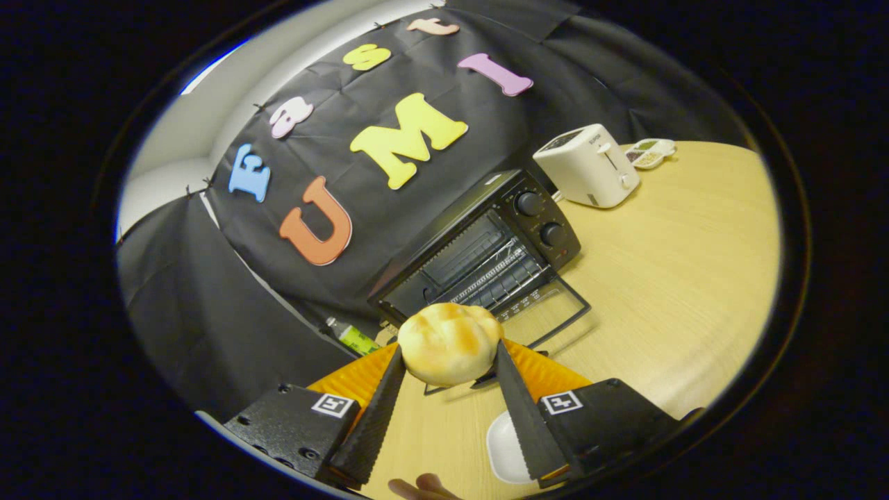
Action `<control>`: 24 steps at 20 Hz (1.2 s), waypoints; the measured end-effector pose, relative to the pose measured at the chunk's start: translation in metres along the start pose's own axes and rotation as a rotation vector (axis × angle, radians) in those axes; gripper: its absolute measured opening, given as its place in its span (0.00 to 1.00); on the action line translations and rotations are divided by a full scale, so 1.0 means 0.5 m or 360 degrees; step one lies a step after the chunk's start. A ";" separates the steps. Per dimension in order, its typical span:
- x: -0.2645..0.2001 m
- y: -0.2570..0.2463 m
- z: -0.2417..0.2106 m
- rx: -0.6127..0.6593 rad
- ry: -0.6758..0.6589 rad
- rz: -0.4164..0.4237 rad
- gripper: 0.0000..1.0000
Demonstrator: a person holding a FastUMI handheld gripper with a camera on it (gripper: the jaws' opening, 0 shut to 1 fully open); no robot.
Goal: Open the toaster oven, put the food inside, and close the toaster oven door.
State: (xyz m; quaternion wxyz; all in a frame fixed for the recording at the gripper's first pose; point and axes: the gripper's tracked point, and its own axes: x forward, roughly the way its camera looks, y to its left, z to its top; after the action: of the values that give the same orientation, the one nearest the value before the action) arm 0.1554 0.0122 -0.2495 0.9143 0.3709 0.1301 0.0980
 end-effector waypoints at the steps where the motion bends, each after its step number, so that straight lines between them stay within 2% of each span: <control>1: 0.017 0.005 0.007 0.0015 0.0001 0.0017 0.83; 9: 0.210 0.033 0.026 0.0030 -0.0013 0.0097 0.84; 16: 0.375 -0.022 0.051 -0.0152 -0.0017 -0.0079 0.84; 24: 0.471 -0.070 0.079 -0.0213 -0.0041 -0.0235 0.84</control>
State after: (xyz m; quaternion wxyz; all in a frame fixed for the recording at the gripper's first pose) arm 0.3935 0.0266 -0.2858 0.9433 0.2996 0.1384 0.0342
